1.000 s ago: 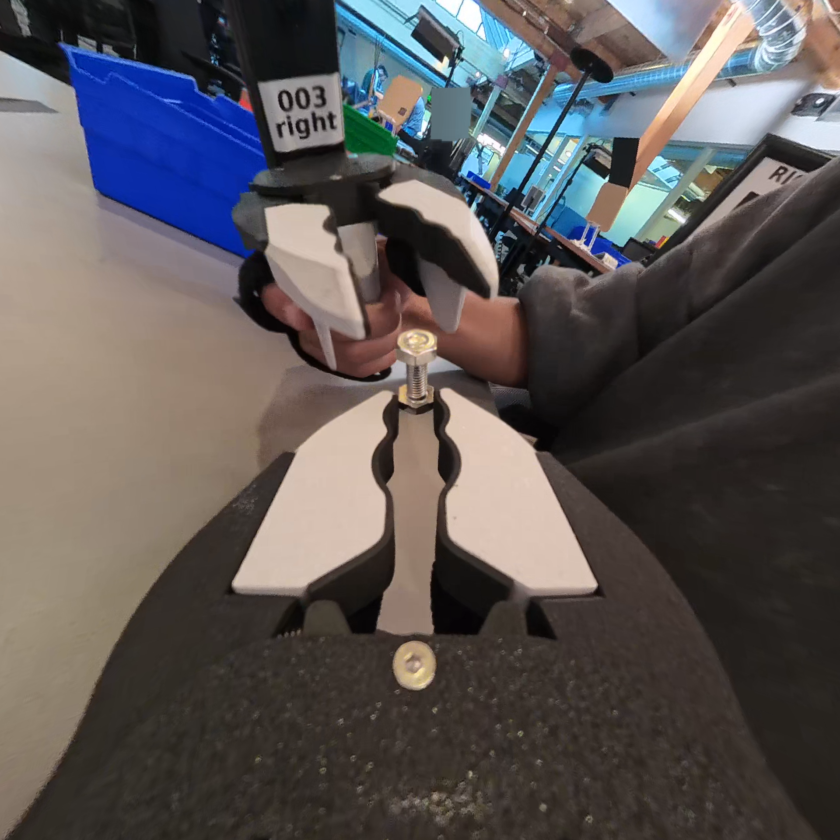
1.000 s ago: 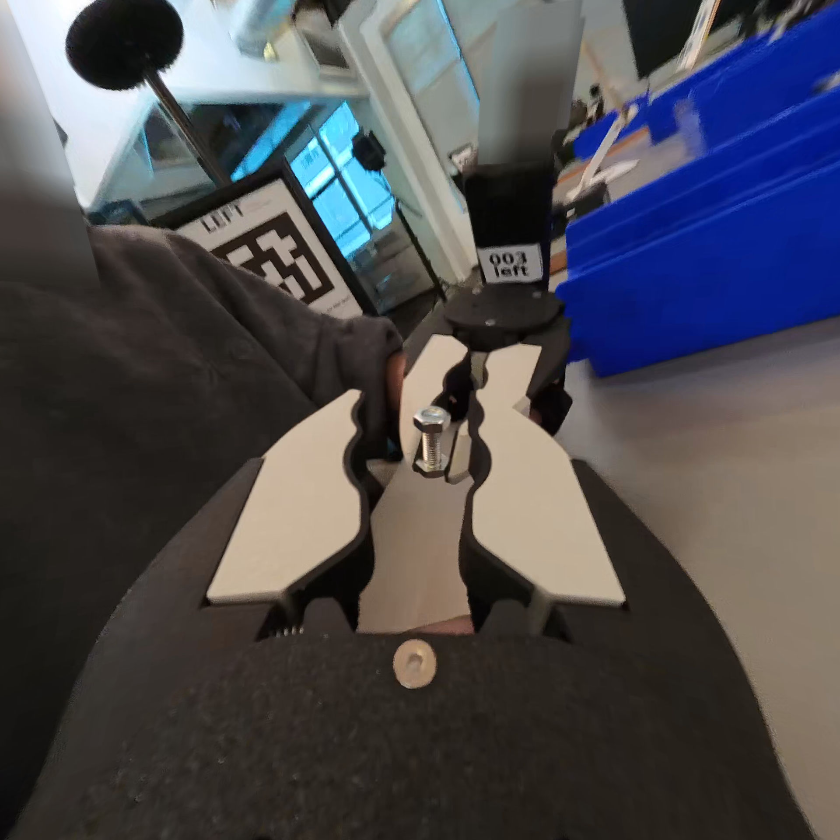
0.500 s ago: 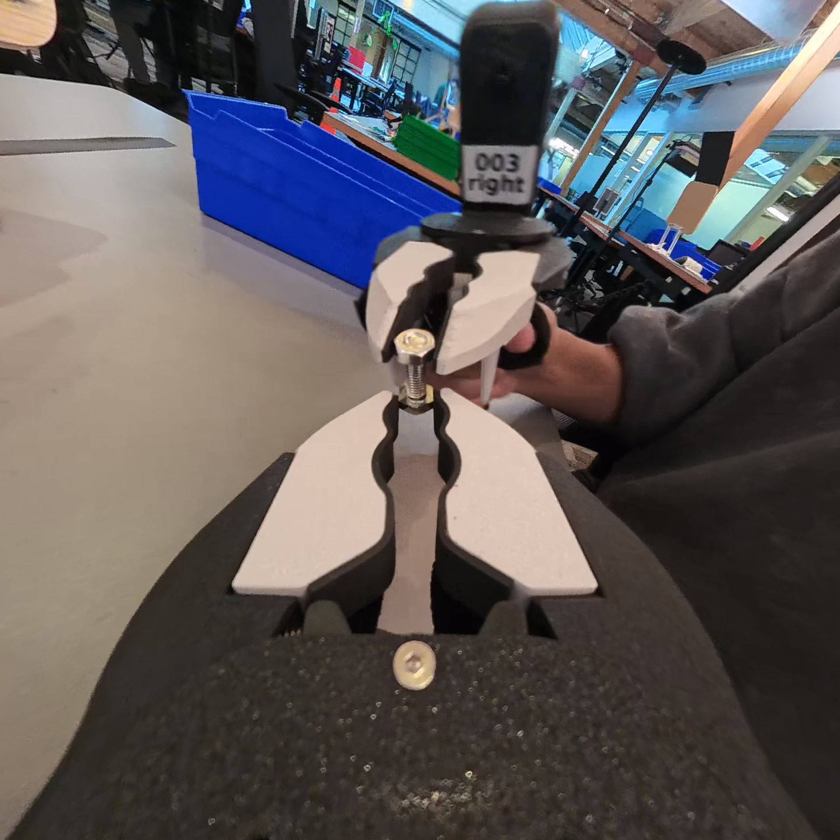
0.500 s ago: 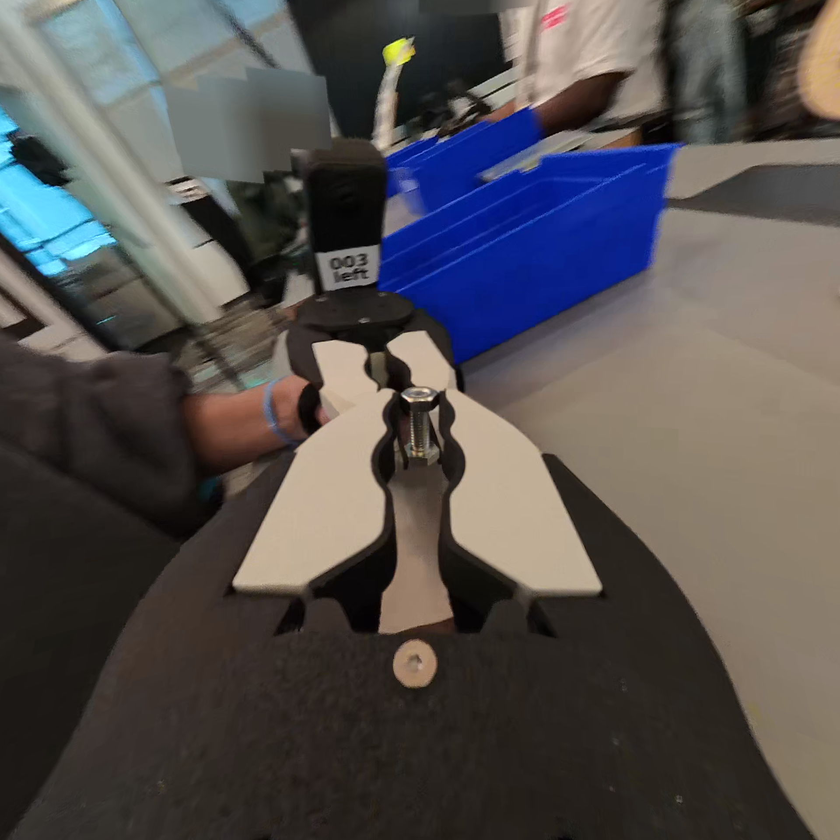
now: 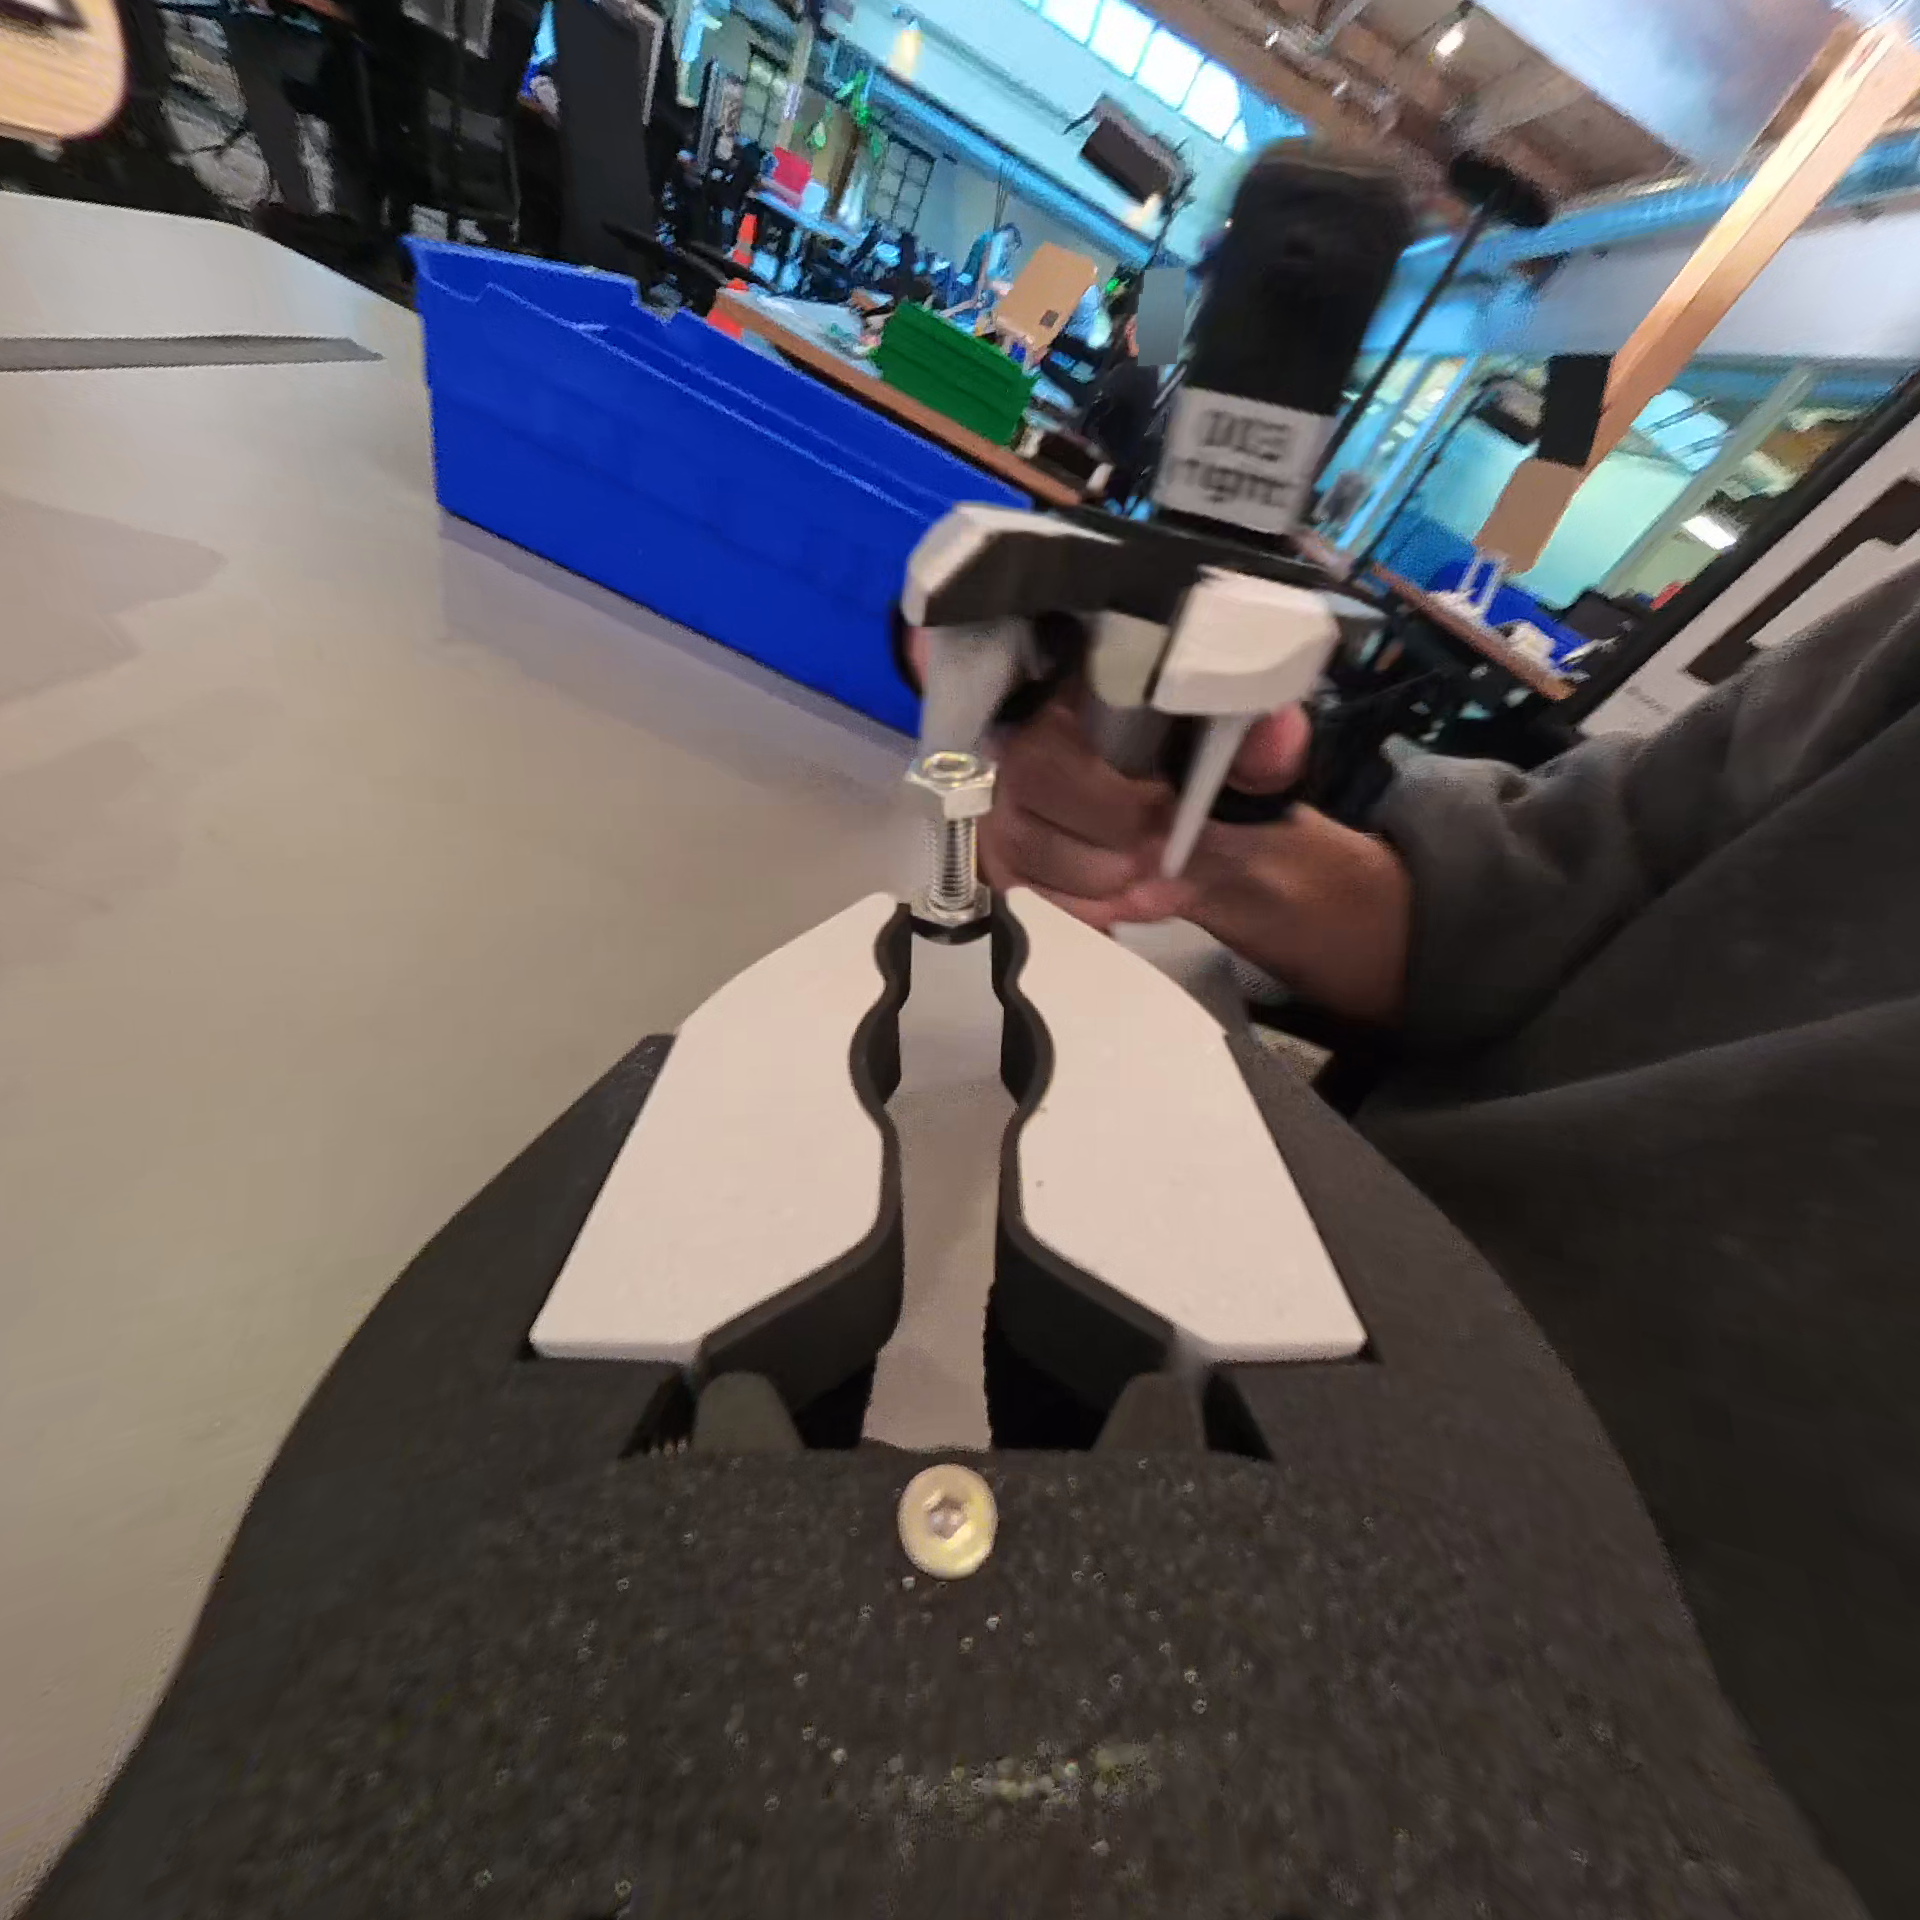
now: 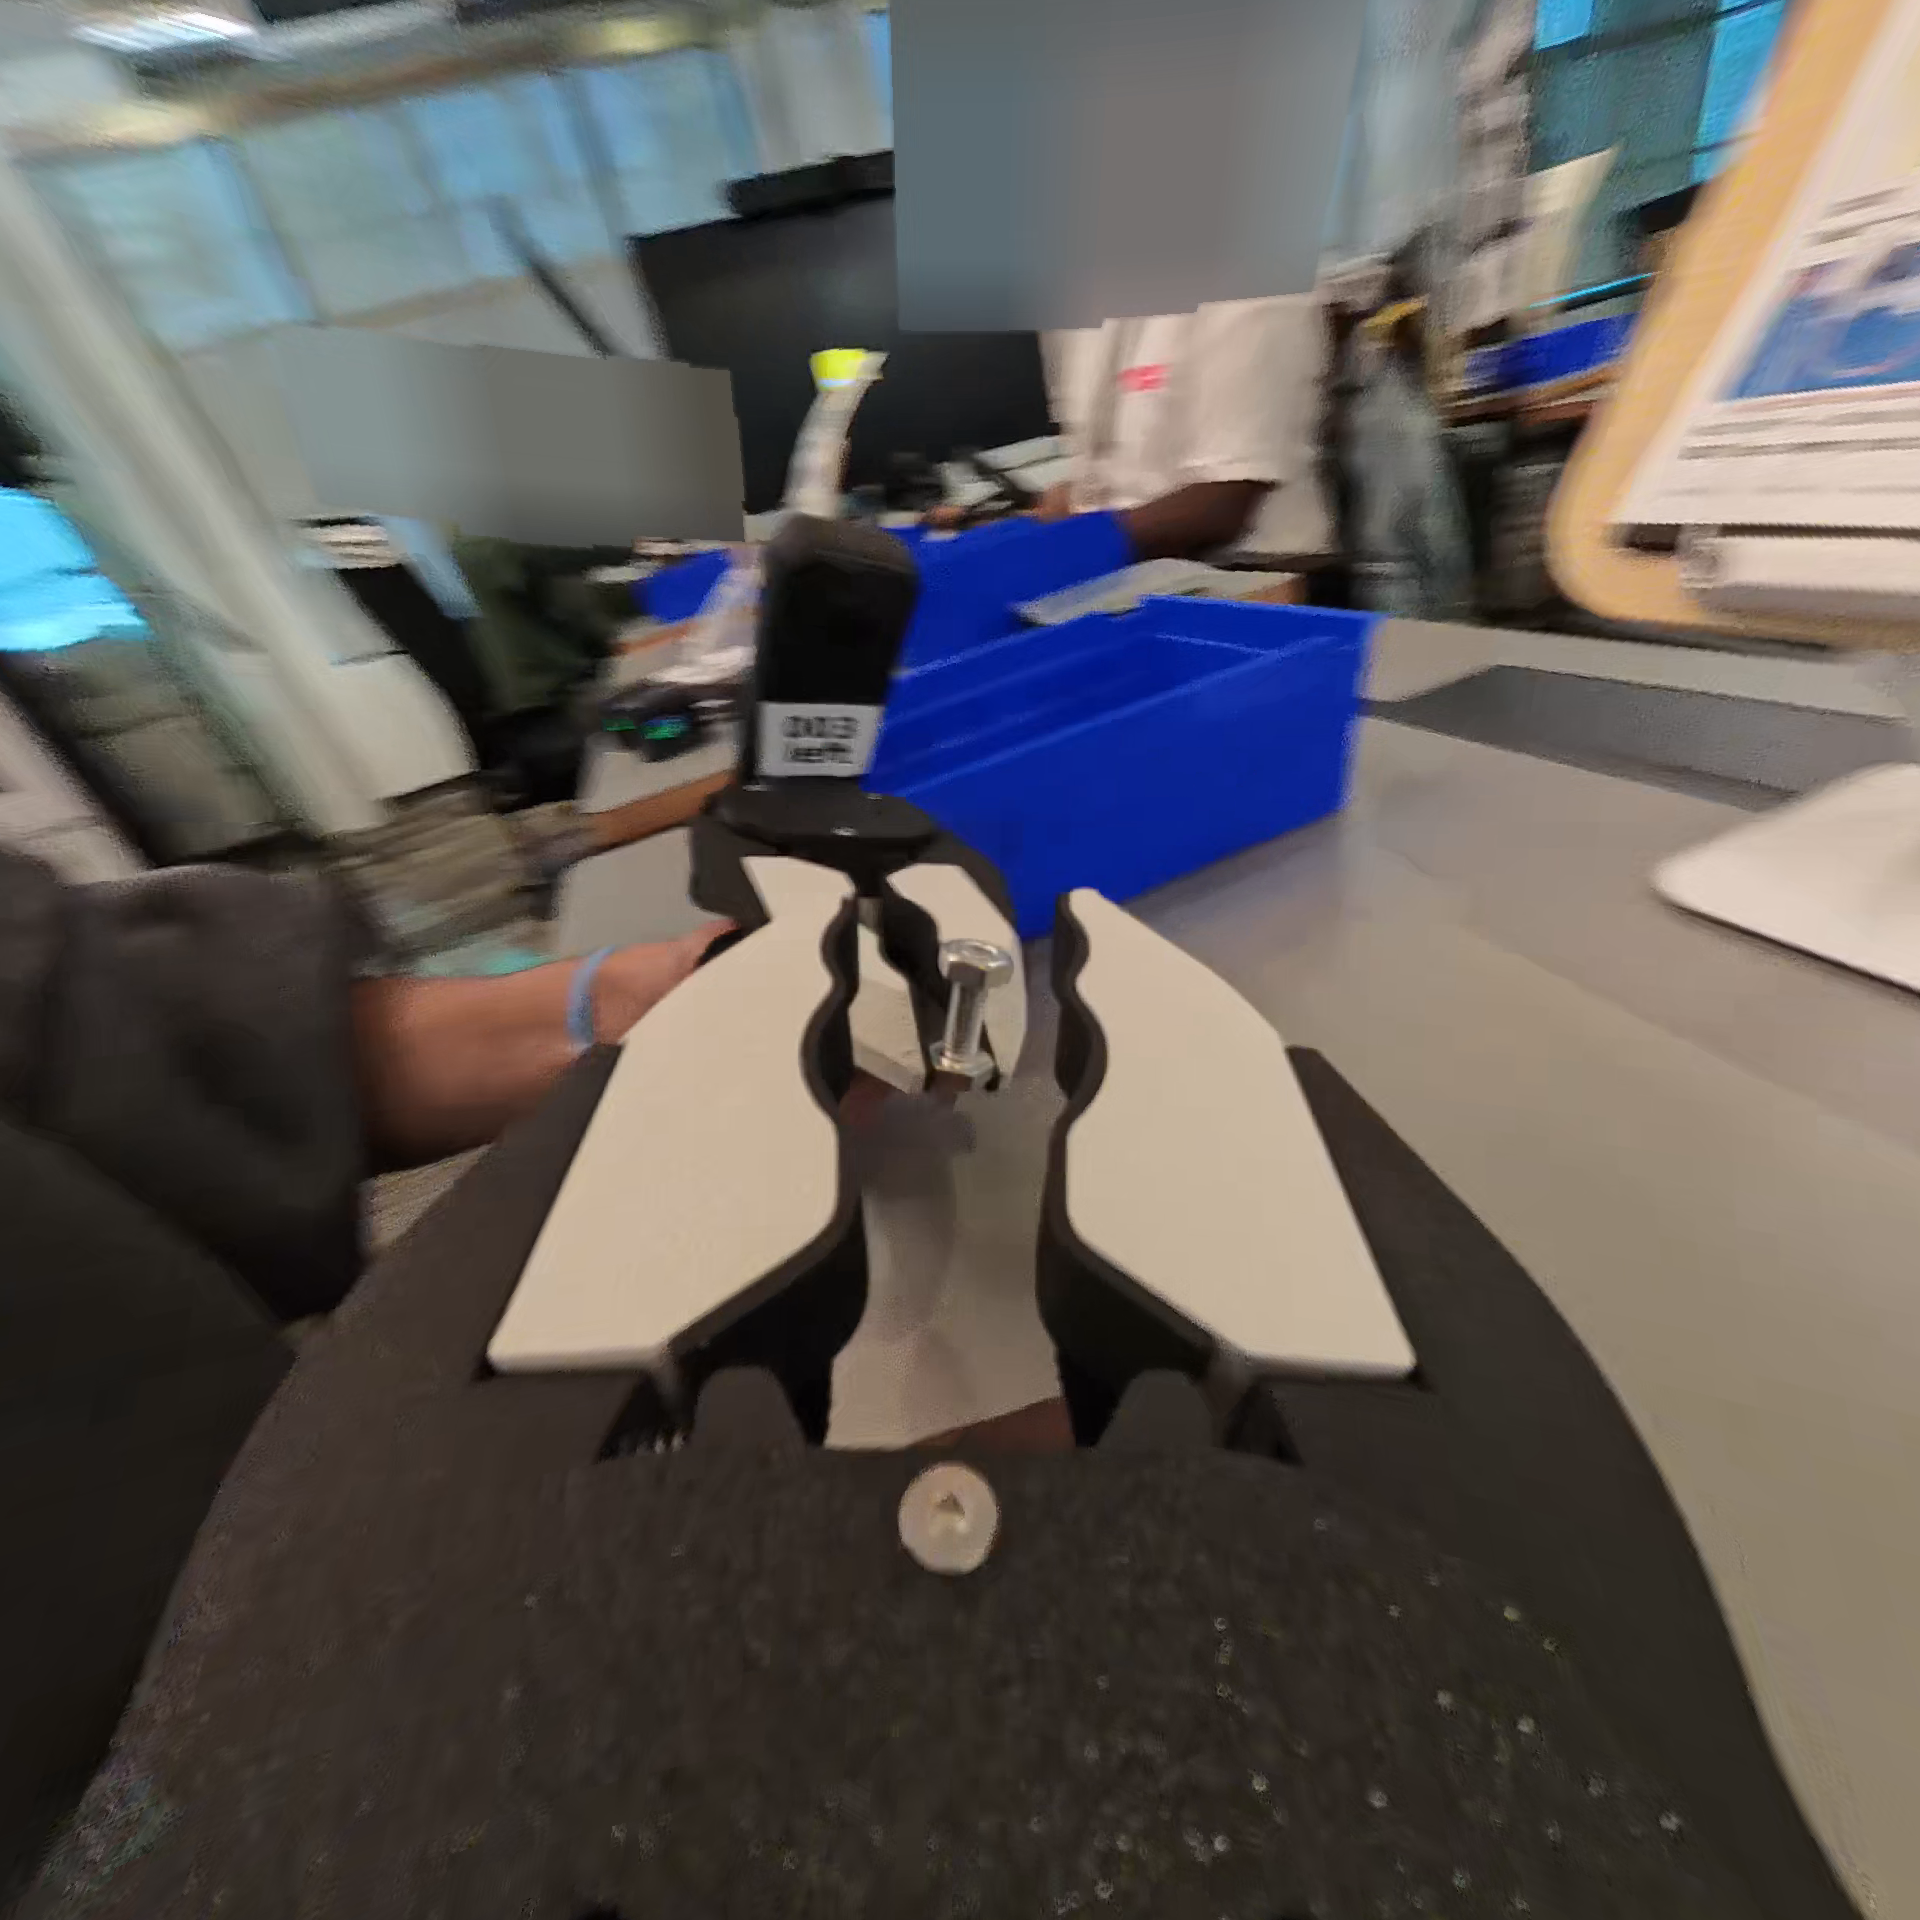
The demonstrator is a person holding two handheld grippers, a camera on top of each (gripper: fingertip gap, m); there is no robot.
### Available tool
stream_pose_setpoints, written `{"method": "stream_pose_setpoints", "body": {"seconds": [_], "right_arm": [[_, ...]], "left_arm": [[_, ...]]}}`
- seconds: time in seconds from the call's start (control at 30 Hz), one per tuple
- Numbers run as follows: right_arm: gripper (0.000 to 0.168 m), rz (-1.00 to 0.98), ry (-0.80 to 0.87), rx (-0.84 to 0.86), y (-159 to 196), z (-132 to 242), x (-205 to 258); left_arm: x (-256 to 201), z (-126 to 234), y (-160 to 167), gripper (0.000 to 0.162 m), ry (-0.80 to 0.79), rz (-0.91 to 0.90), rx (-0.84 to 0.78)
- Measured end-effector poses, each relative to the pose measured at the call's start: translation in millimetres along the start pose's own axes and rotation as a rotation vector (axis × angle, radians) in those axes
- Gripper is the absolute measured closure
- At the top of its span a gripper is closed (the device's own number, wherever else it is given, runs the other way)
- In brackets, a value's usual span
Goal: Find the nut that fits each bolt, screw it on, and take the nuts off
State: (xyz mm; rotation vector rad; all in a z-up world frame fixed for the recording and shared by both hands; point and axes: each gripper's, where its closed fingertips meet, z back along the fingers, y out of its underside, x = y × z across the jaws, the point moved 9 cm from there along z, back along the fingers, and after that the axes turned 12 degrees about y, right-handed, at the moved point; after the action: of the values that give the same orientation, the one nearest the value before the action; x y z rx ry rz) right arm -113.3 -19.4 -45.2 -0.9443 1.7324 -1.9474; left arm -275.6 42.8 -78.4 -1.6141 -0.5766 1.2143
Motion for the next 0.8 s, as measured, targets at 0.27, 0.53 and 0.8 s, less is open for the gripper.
{"method": "stream_pose_setpoints", "body": {"seconds": [0.27, 0.53, 0.8], "right_arm": [[0.14, -0.309, -0.646, 0.238, 7, -33, -51], [0.16, -0.169, -0.473, 0.28, 17, -40, -40], [0.16, -0.007, 0.052, 0.145, 4, -30, -28]], "left_arm": [[2, 2, 1, 0.148, 0.037, 0.023, -0.032], [7, 1, 2, 0.148, -0.036, -0.013, -0.023], [15, -6, -20, 0.148, -0.304, -0.159, 0.033]]}}
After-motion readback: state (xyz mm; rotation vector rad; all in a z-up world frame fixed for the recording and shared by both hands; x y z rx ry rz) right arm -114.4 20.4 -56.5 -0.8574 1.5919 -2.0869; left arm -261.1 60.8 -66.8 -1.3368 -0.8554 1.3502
